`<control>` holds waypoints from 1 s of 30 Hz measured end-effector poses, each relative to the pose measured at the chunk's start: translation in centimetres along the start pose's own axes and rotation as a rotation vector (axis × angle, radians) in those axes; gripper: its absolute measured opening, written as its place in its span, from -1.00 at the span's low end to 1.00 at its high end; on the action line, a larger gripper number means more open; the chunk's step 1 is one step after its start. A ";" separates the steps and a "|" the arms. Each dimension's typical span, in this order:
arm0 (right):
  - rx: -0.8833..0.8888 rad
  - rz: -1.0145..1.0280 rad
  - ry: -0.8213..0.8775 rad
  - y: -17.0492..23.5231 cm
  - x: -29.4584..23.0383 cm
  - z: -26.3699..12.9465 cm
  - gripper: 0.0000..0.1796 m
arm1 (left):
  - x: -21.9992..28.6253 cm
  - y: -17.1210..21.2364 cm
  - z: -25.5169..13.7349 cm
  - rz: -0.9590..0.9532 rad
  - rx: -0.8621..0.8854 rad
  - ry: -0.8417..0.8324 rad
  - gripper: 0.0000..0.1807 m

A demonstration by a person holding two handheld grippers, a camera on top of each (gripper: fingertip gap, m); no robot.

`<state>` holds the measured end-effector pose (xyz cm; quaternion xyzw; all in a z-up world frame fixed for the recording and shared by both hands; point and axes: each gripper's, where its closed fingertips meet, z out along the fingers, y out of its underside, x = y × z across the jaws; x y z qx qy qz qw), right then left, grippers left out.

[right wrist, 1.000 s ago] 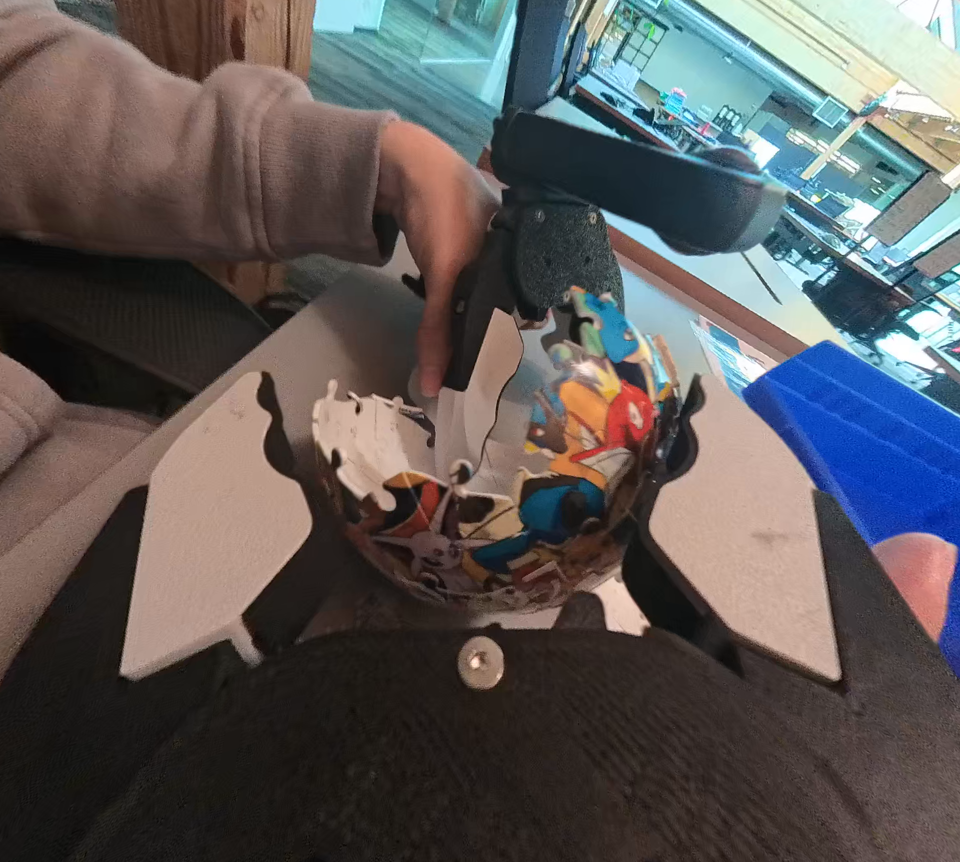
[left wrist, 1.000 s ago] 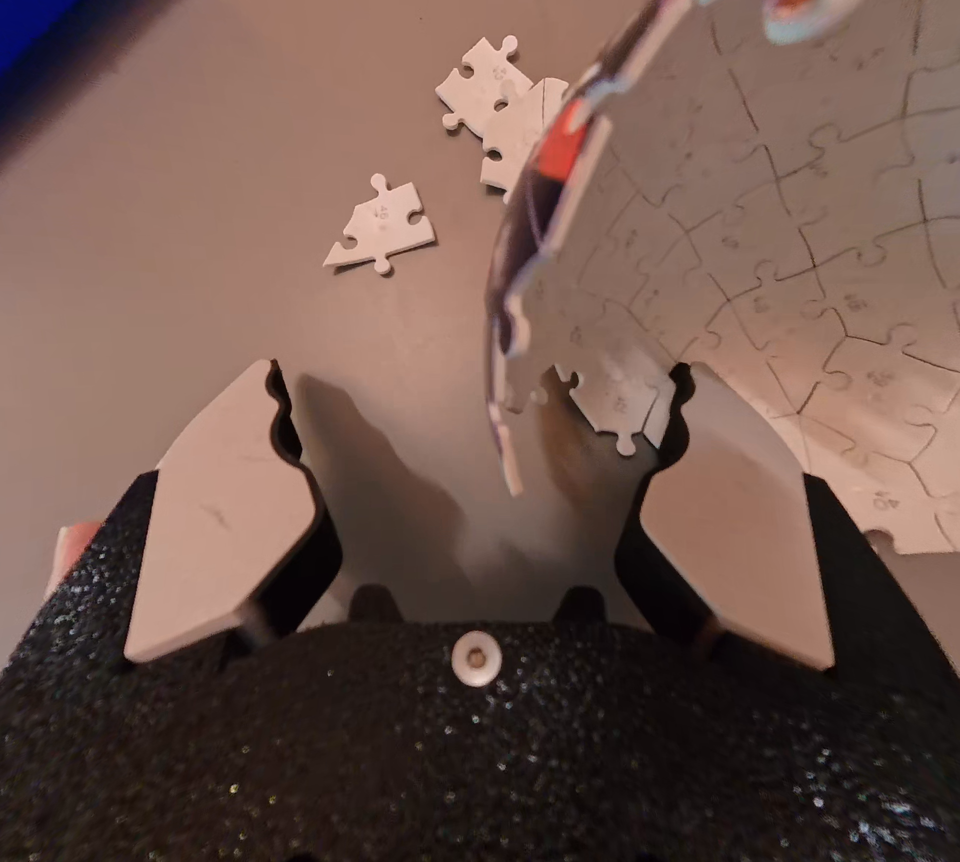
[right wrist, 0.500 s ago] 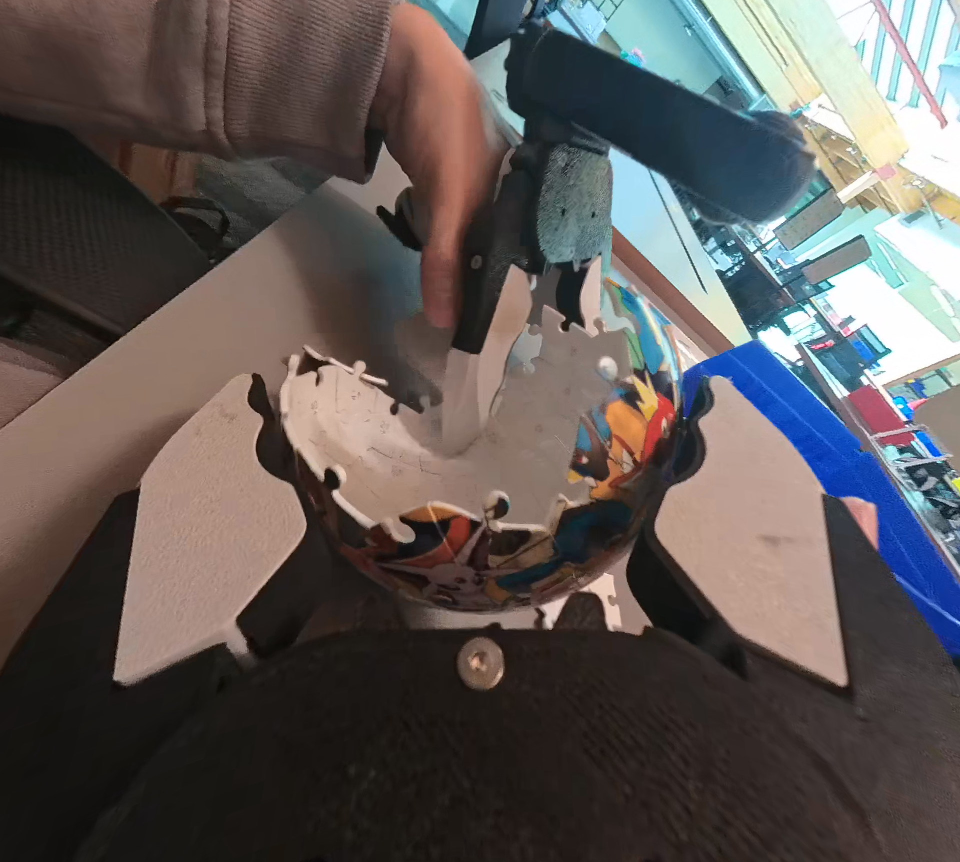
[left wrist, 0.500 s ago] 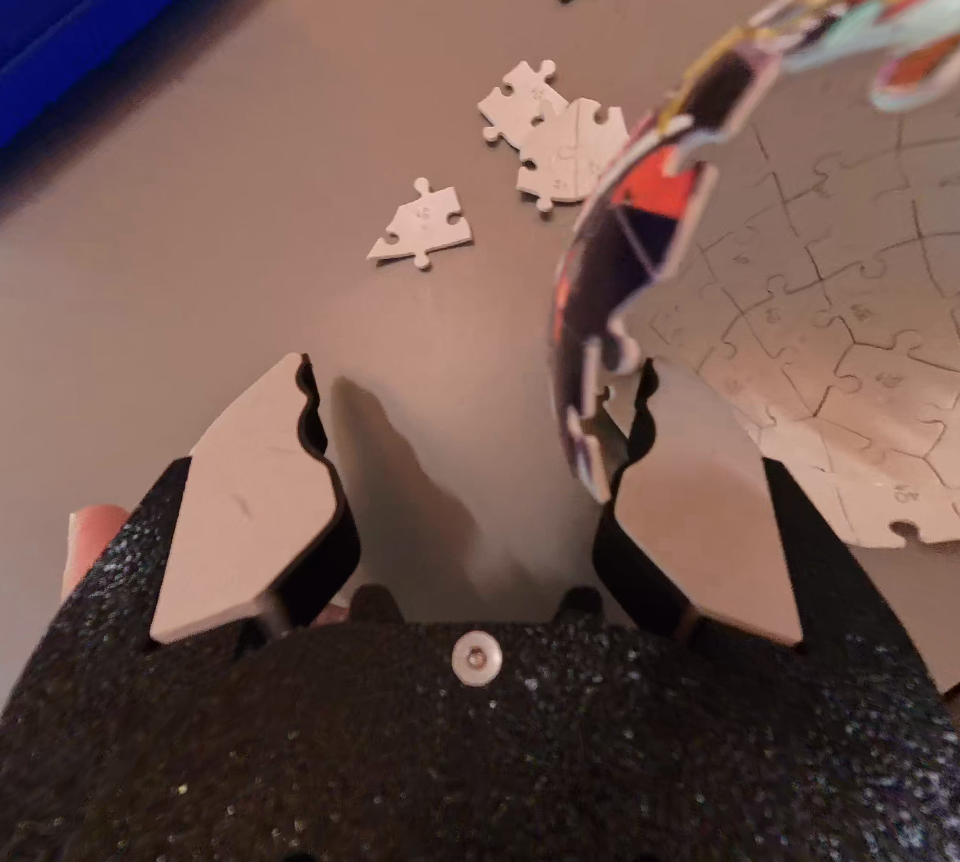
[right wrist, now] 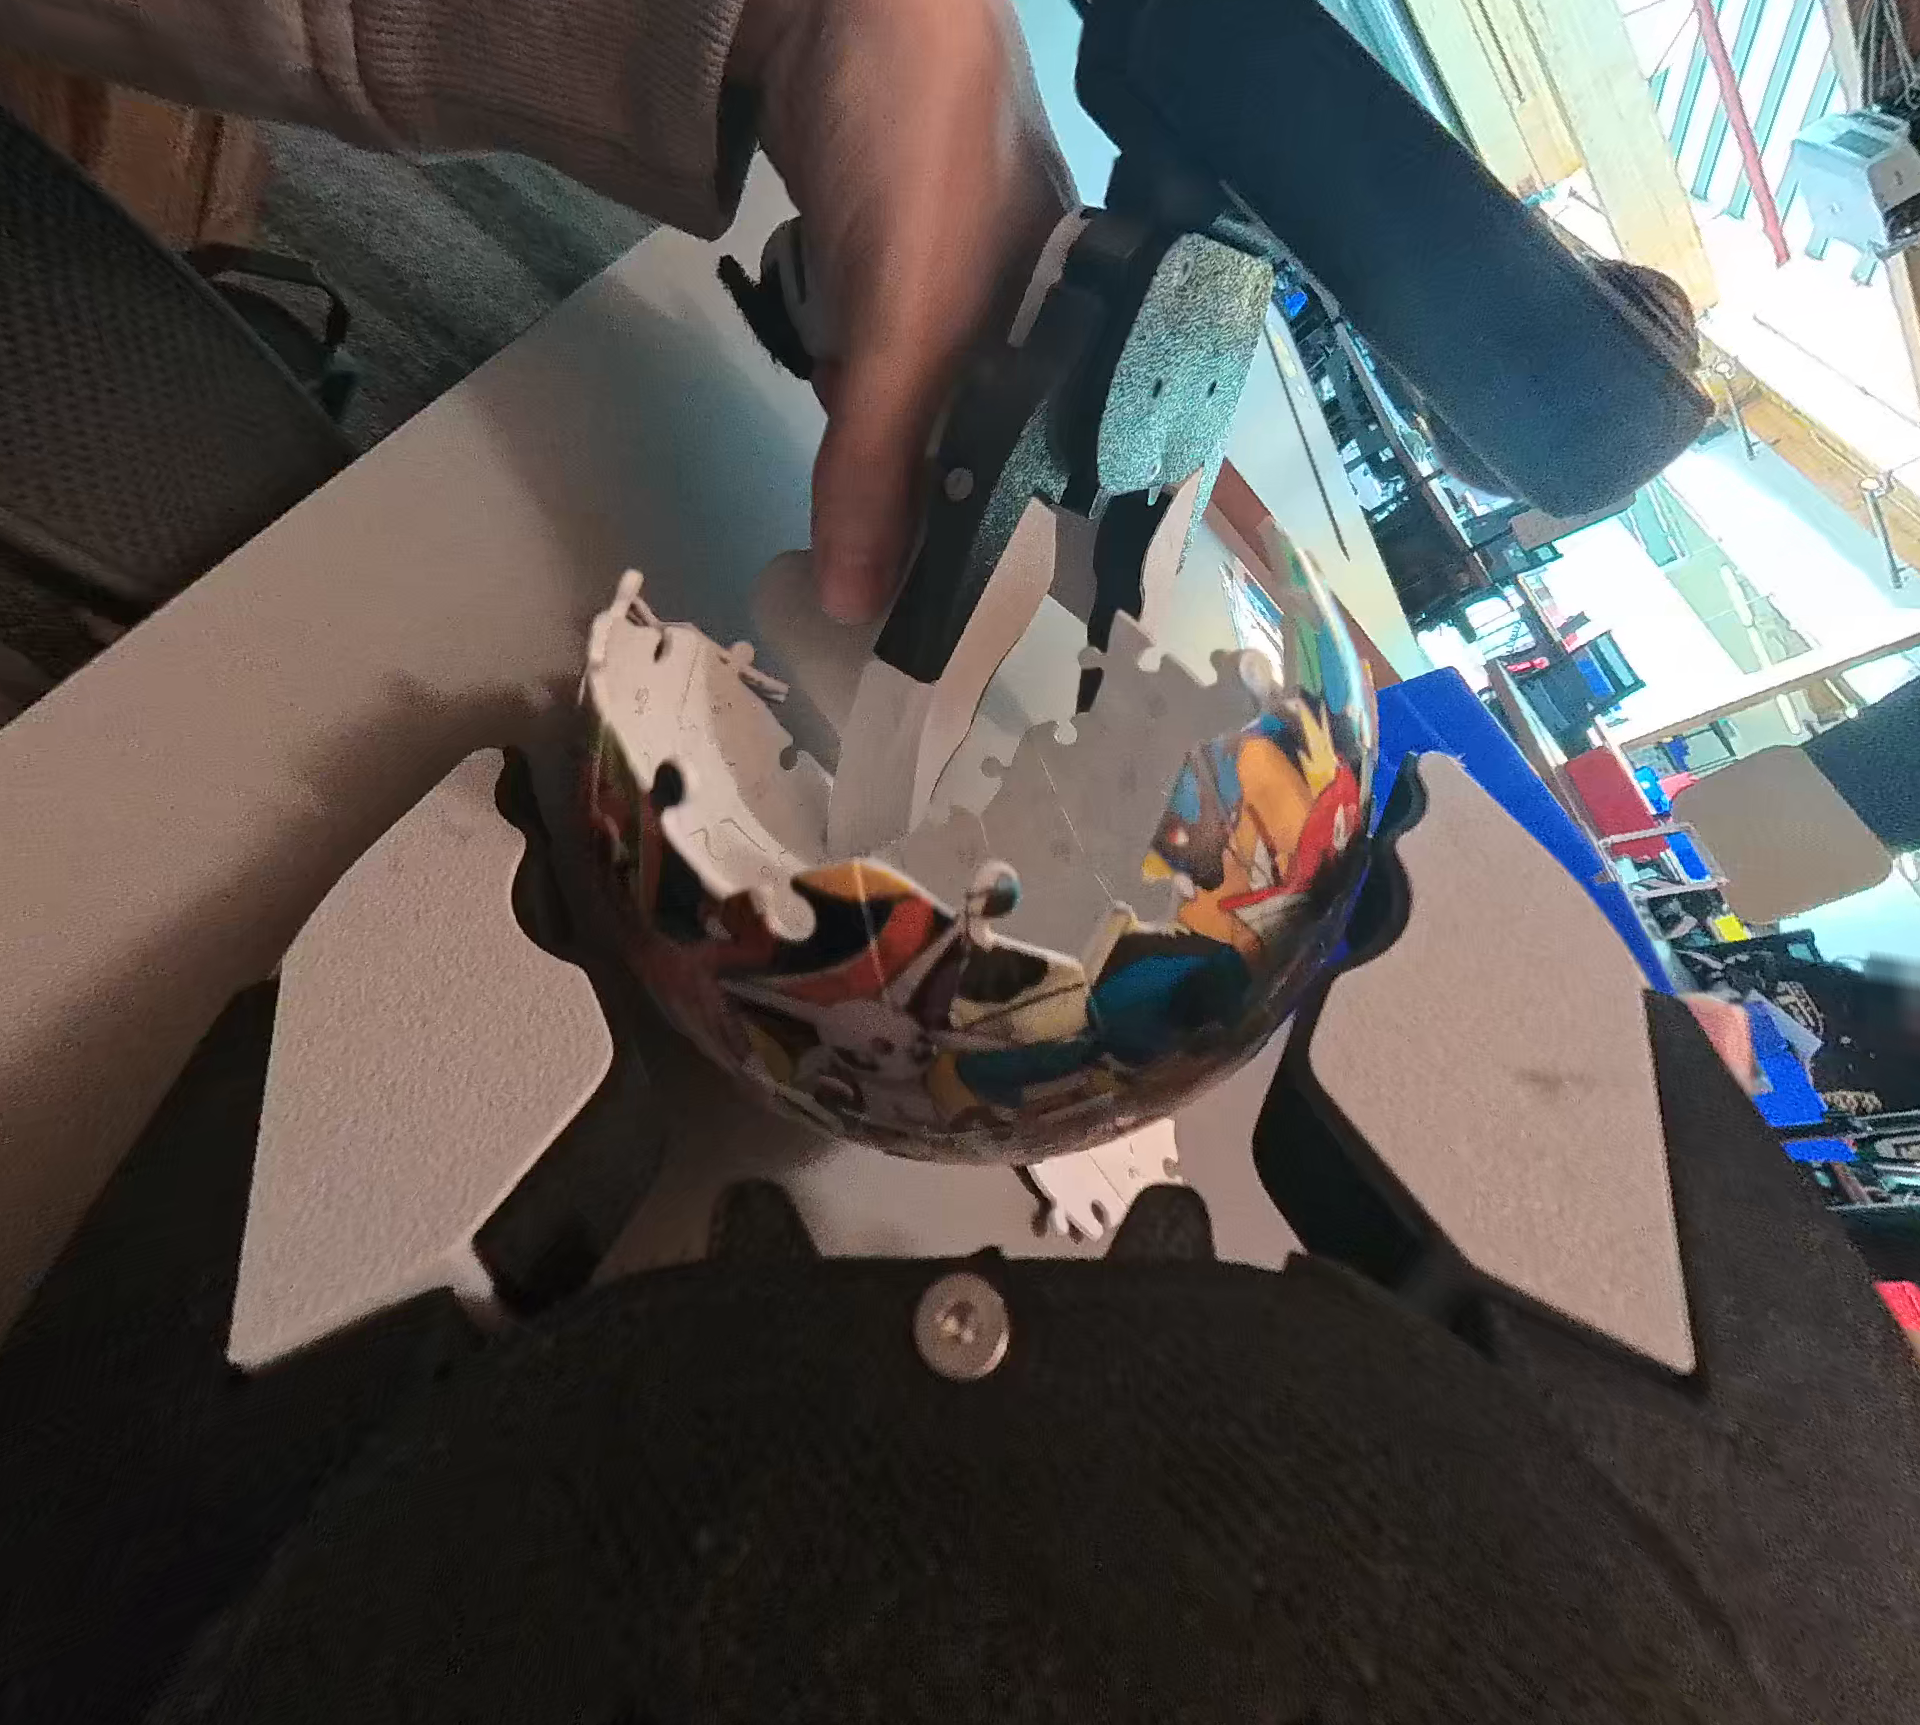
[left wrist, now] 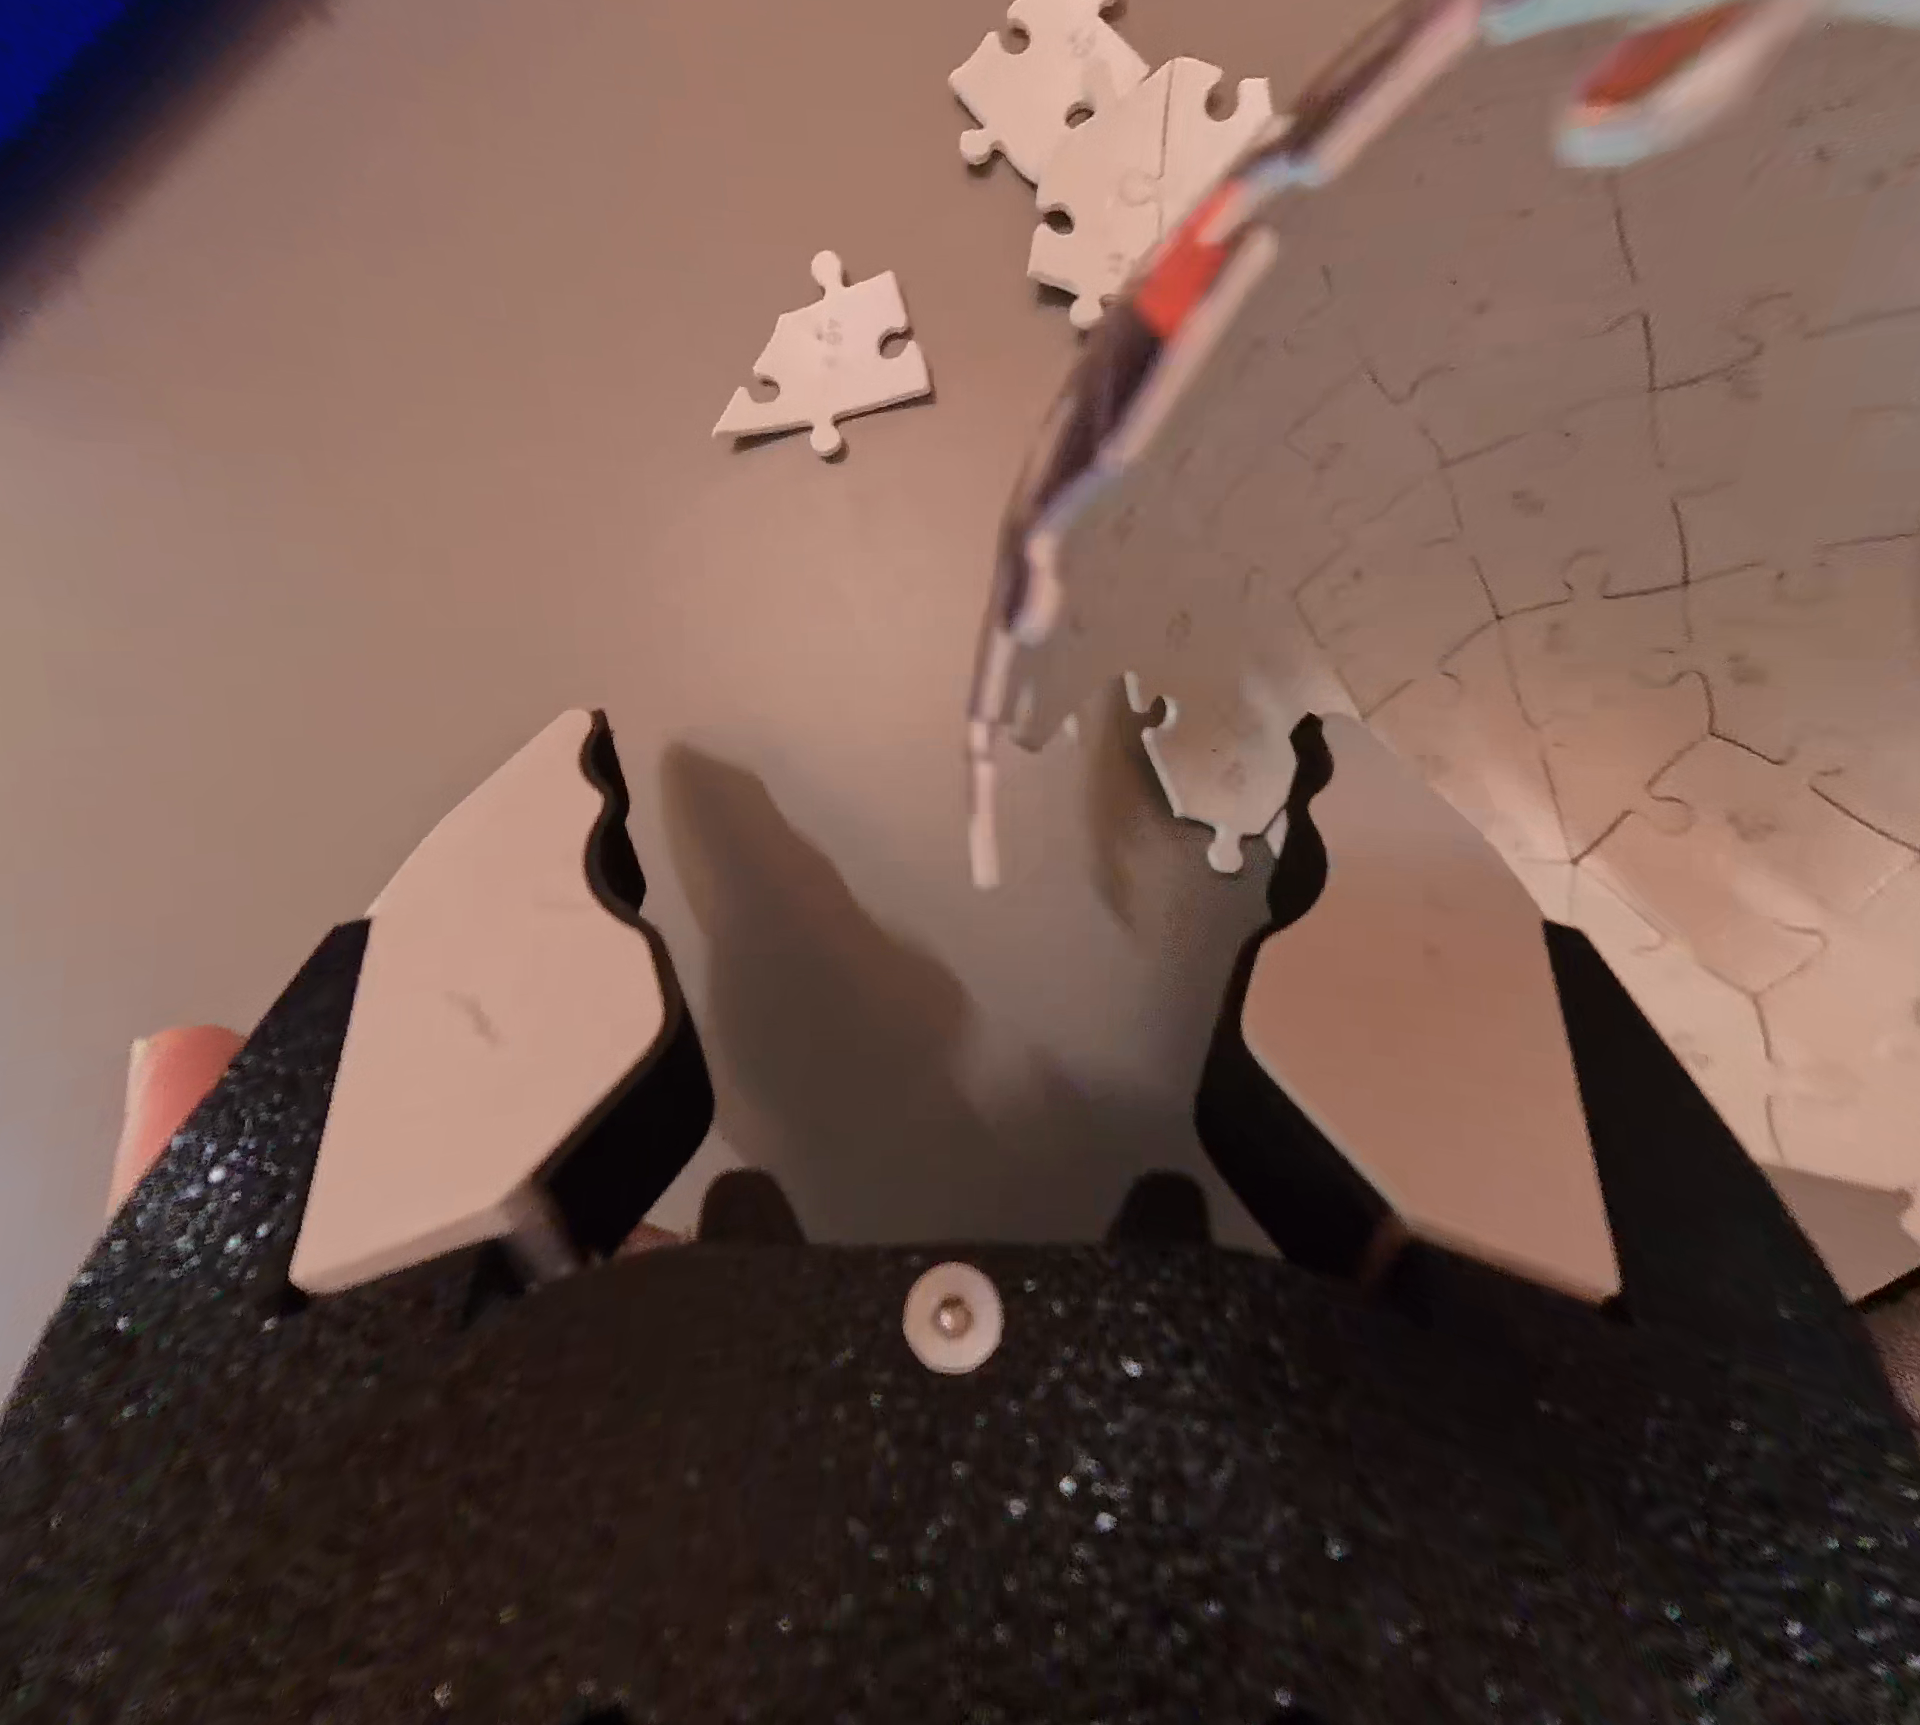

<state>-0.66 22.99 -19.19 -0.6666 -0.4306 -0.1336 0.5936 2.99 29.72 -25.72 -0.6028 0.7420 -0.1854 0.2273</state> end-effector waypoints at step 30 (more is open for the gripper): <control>-0.098 -0.224 0.086 0.6 0.0 0.8 0.56 | -0.1 0.3 0.2 -0.036 0.072 0.100 0.26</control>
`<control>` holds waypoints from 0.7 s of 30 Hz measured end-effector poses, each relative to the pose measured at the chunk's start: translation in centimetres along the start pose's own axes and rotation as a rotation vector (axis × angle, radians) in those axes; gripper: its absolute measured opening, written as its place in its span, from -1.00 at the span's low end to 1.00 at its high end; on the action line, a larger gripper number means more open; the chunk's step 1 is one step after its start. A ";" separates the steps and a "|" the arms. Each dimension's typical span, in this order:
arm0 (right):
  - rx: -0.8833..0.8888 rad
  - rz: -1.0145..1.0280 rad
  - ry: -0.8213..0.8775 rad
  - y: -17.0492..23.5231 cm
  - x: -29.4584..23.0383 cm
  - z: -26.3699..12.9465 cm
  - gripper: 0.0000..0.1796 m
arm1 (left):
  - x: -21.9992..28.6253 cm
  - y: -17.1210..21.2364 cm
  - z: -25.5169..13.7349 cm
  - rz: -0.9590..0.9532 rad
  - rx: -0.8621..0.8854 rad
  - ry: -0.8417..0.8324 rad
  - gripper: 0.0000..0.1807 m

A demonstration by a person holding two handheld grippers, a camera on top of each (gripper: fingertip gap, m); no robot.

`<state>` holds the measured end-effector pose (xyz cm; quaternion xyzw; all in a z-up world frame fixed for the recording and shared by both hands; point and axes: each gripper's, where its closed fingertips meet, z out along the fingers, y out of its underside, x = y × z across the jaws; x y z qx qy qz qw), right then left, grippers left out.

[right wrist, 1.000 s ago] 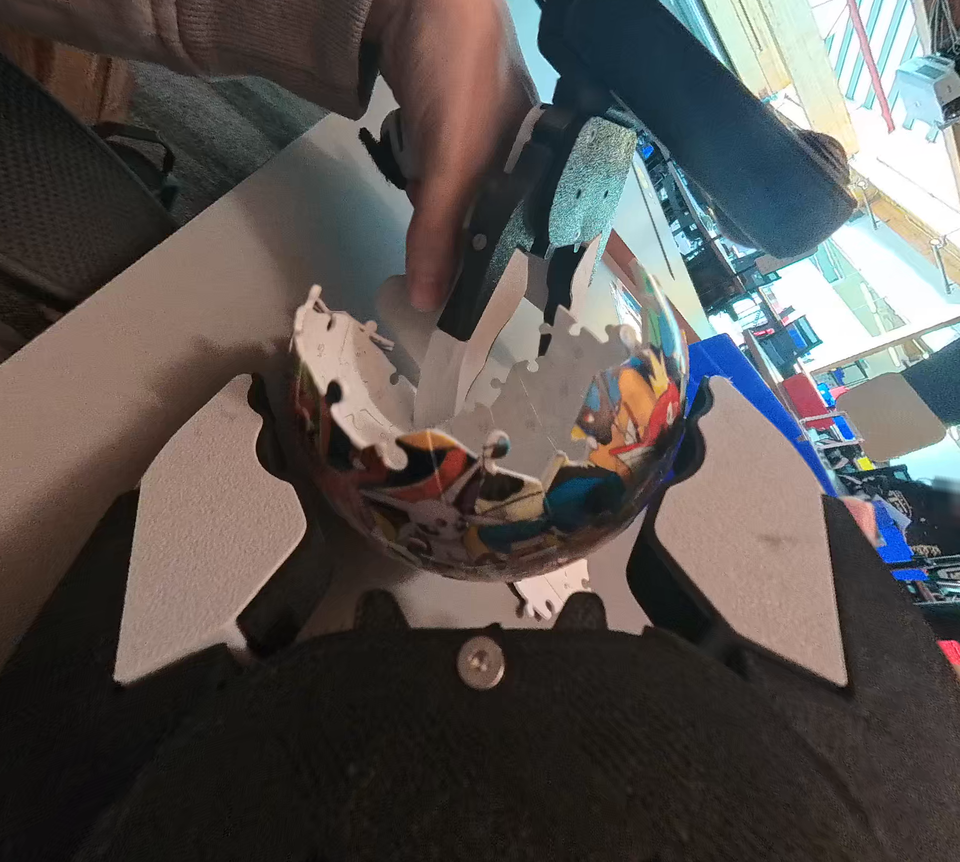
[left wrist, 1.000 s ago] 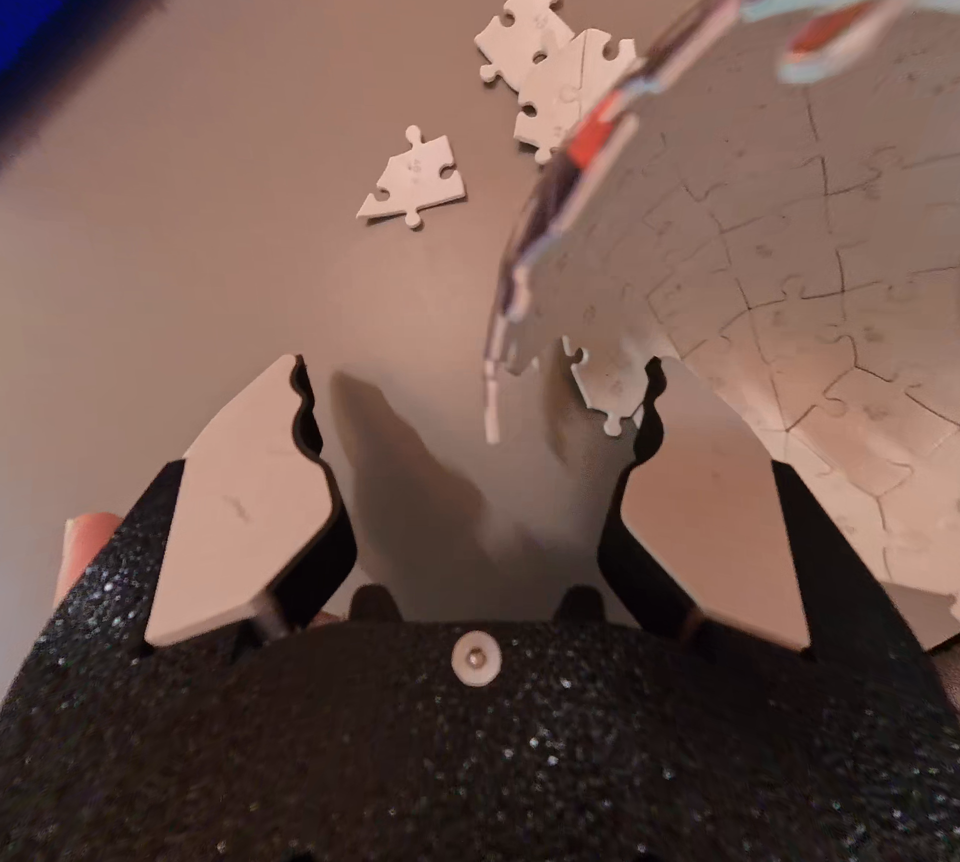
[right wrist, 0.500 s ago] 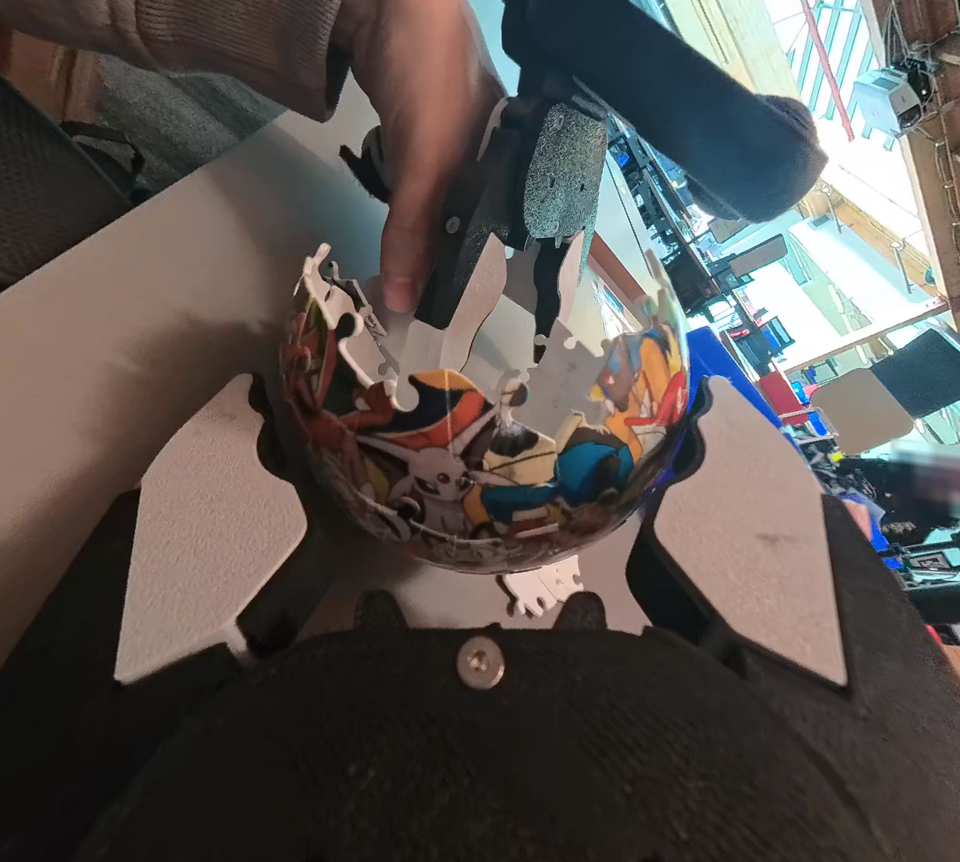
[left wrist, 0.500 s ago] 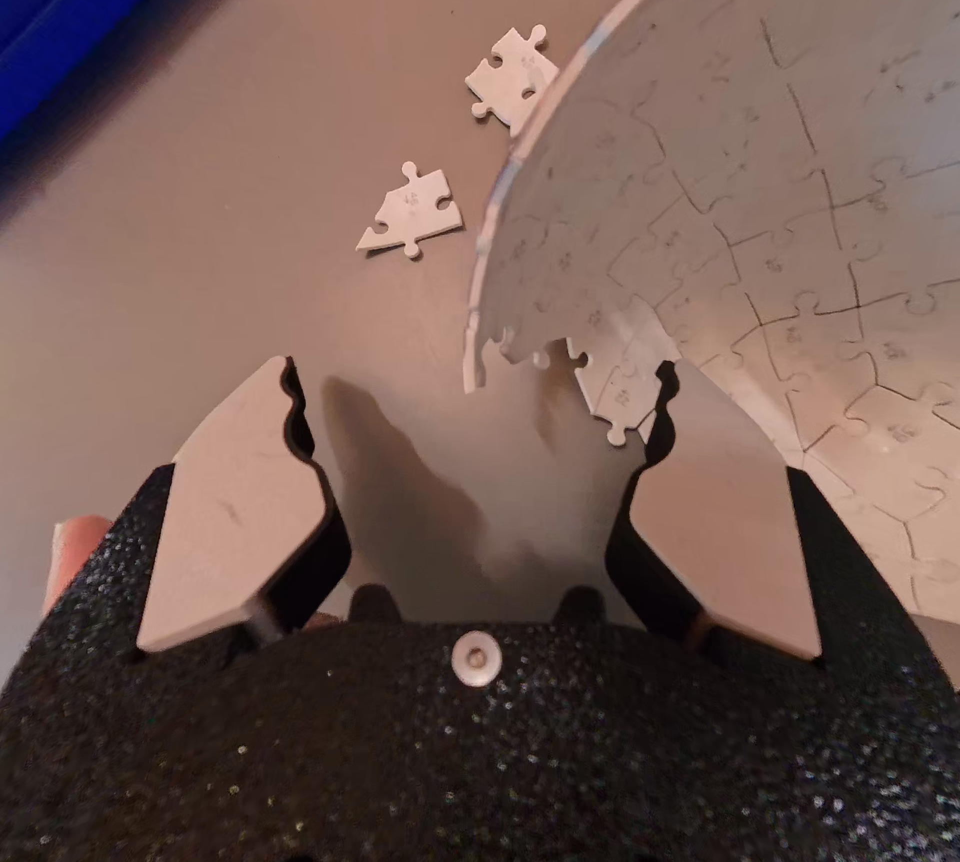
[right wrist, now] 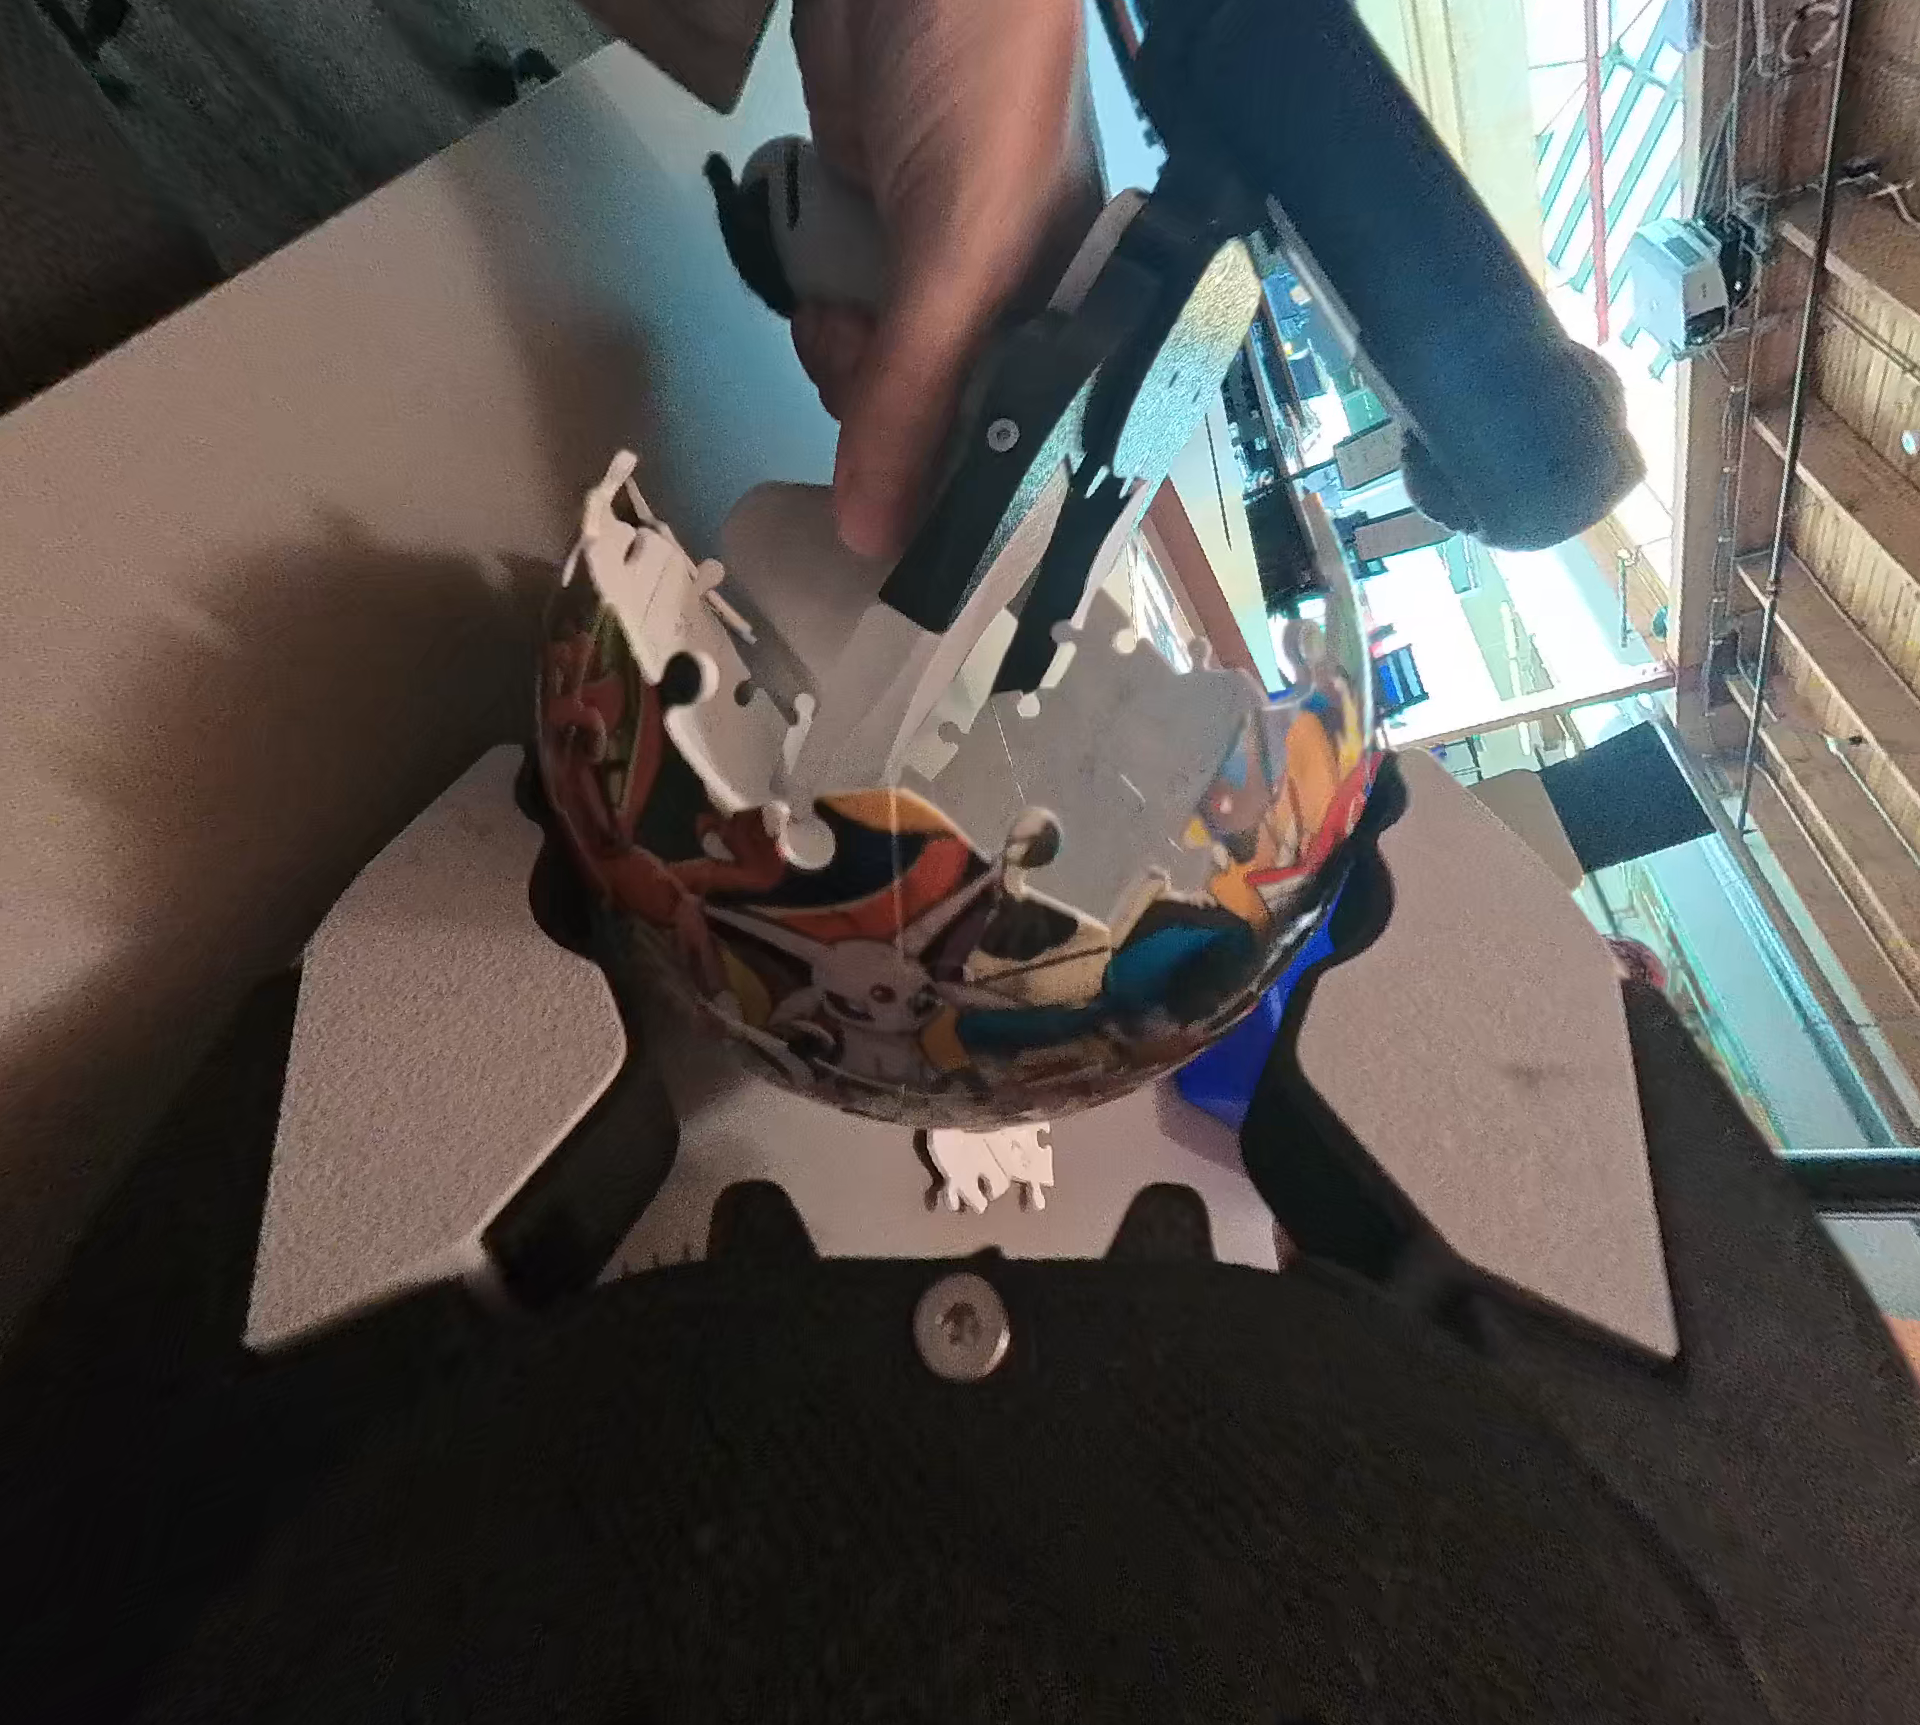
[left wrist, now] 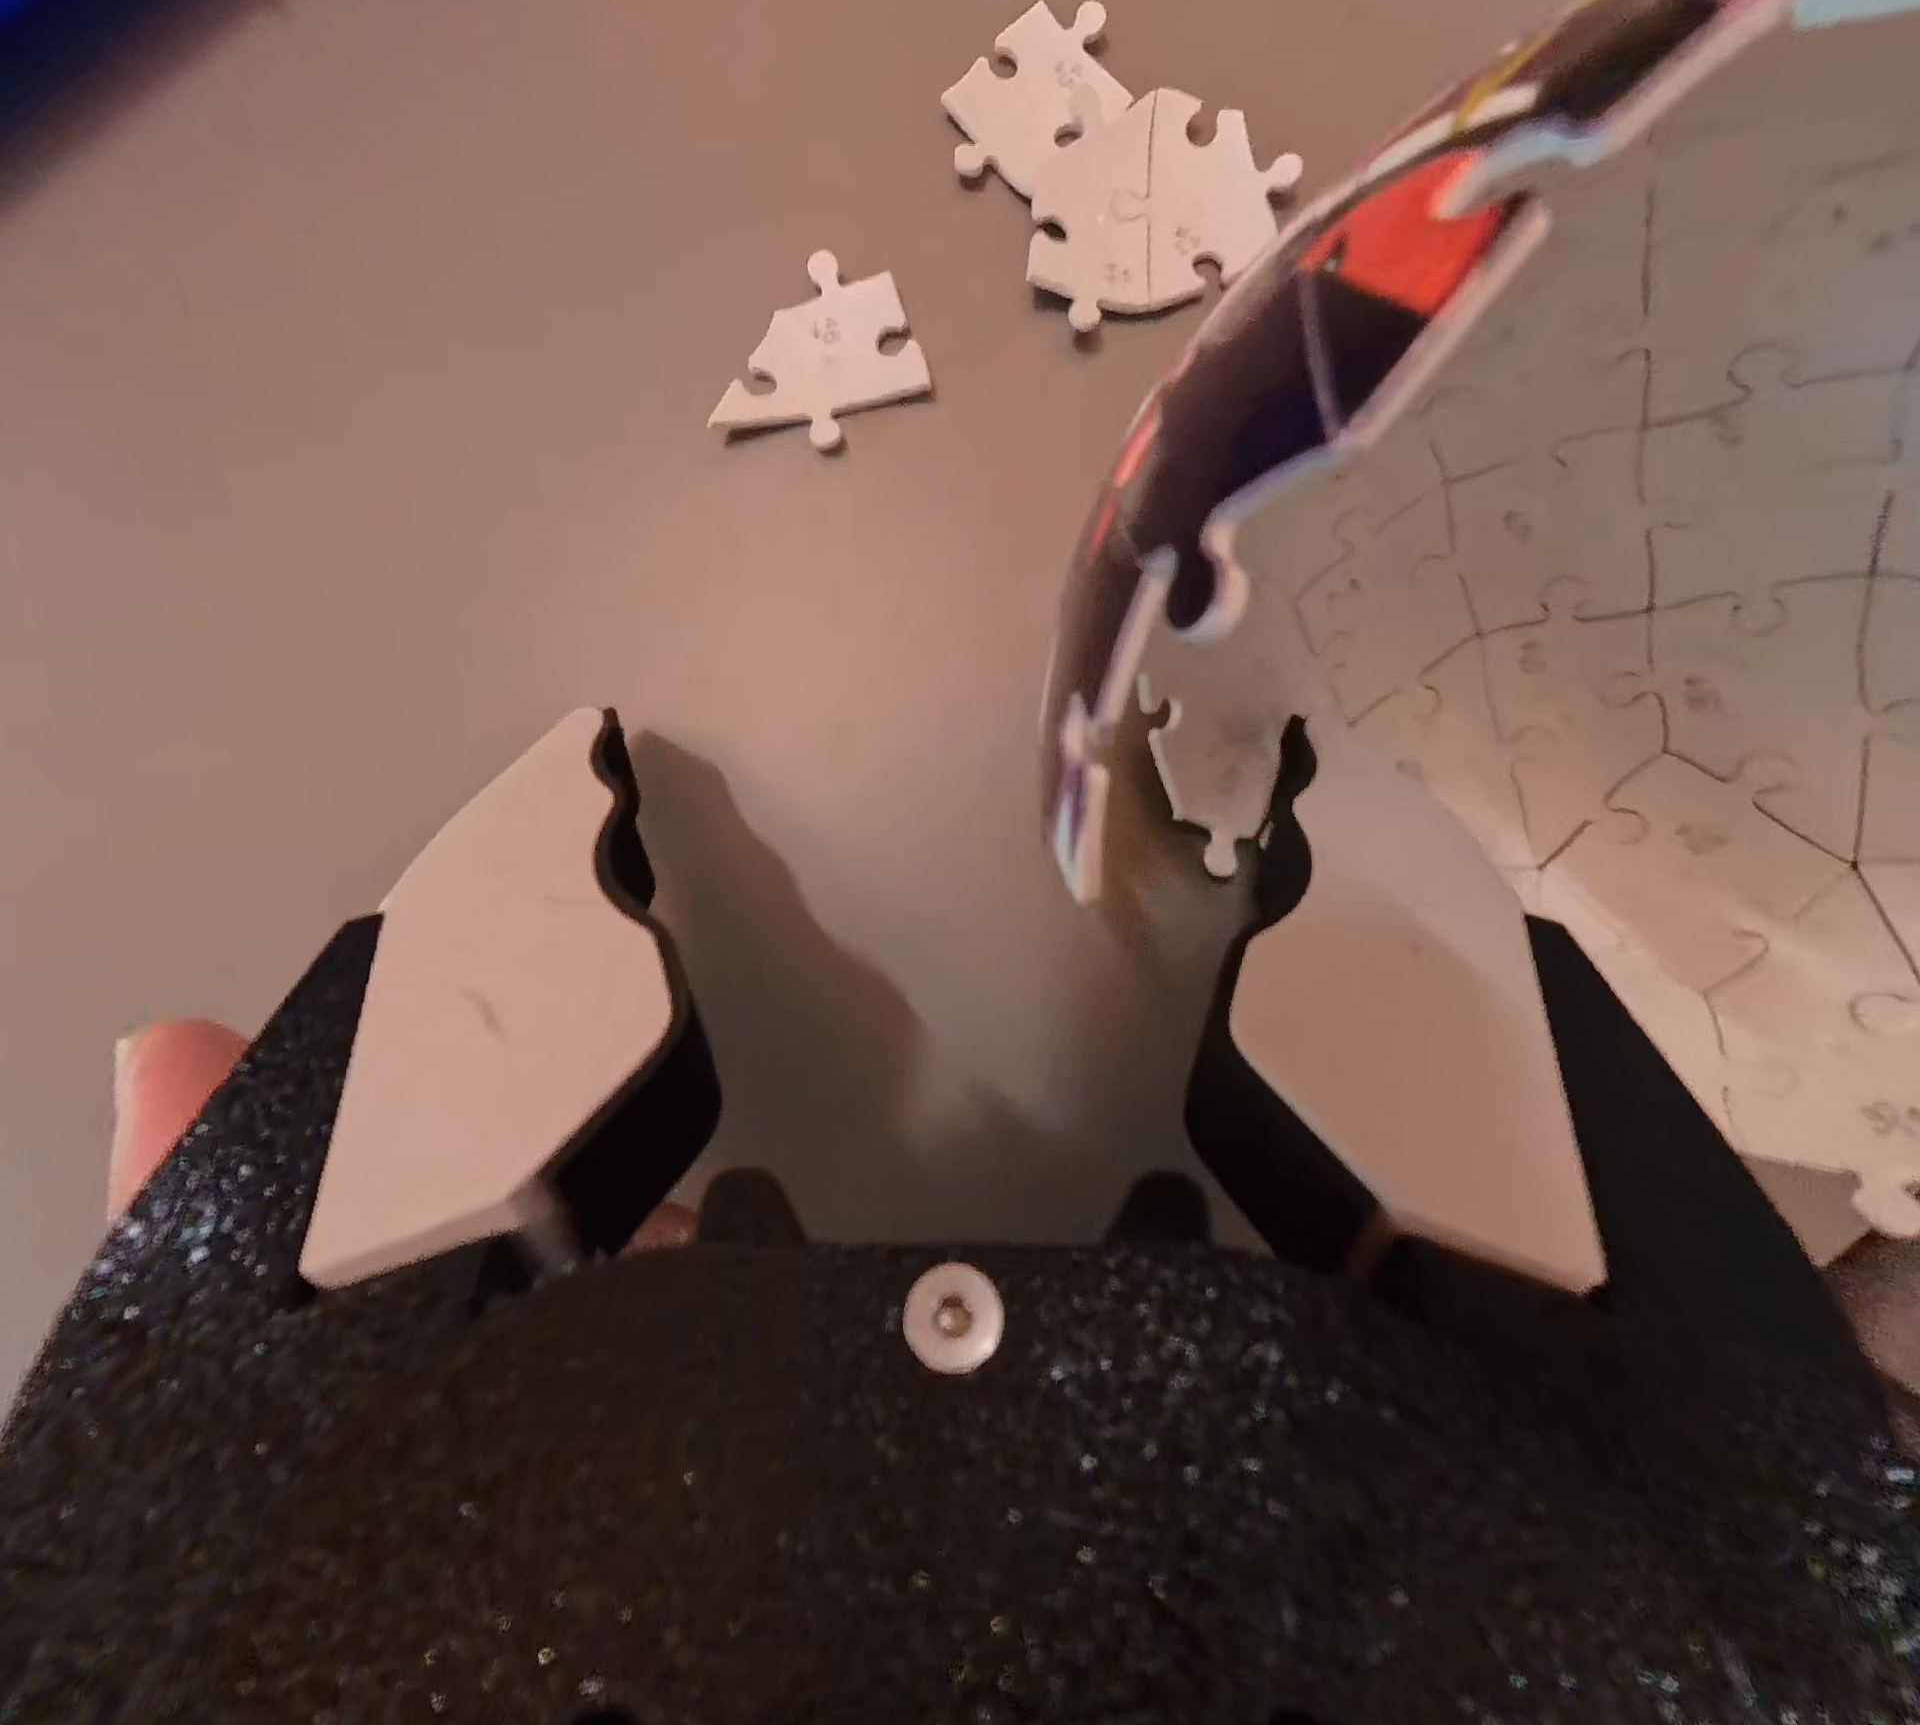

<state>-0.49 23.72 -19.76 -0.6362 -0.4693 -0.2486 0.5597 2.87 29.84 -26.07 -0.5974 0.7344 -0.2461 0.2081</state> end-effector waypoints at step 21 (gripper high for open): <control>-0.060 -0.102 -0.029 -0.5 -0.2 0.3 0.53 | 1.2 3.7 -3.3 0.008 -0.169 0.057 0.10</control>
